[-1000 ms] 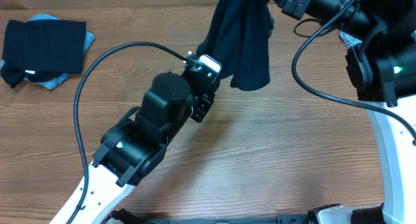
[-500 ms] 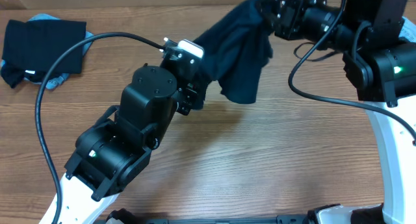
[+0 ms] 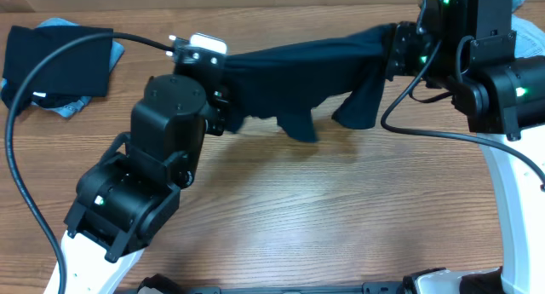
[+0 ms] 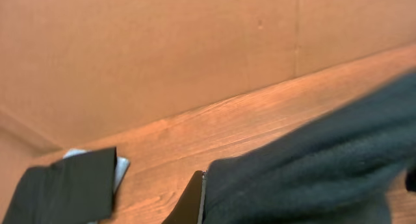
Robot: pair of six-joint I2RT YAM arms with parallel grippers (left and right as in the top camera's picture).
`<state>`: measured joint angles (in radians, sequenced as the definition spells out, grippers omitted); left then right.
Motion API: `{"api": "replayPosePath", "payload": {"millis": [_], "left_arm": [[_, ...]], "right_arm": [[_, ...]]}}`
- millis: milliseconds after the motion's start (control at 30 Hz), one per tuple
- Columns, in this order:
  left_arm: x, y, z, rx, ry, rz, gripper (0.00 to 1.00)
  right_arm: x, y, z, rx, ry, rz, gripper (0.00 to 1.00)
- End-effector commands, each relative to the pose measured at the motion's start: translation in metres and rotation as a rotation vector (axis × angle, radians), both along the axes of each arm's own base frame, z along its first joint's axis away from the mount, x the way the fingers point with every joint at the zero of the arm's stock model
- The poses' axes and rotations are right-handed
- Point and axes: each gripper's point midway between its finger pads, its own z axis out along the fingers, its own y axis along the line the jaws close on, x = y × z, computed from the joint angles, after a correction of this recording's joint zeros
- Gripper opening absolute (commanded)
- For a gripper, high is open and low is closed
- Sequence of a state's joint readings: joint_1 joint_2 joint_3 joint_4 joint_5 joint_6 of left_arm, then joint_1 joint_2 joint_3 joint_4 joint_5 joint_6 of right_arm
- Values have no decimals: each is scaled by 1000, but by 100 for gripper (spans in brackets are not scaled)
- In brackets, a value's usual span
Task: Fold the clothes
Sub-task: 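Stretch the shirt between both grippers, pulling left gripper leftward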
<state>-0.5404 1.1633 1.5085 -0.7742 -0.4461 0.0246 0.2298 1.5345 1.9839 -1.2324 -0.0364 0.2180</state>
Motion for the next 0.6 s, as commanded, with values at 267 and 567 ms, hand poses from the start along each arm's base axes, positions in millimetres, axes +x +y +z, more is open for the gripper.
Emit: {"api": "replayPosePath", "payload": {"millis": [267, 567], "left_arm": [[9, 39, 14, -111, -34, 176, 4], [8, 40, 33, -123, -80, 164, 4]], "right_arm": [[-13, -28, 2, -248, -20, 44, 4], [-13, -27, 2, -248, -17, 50, 4]]}}
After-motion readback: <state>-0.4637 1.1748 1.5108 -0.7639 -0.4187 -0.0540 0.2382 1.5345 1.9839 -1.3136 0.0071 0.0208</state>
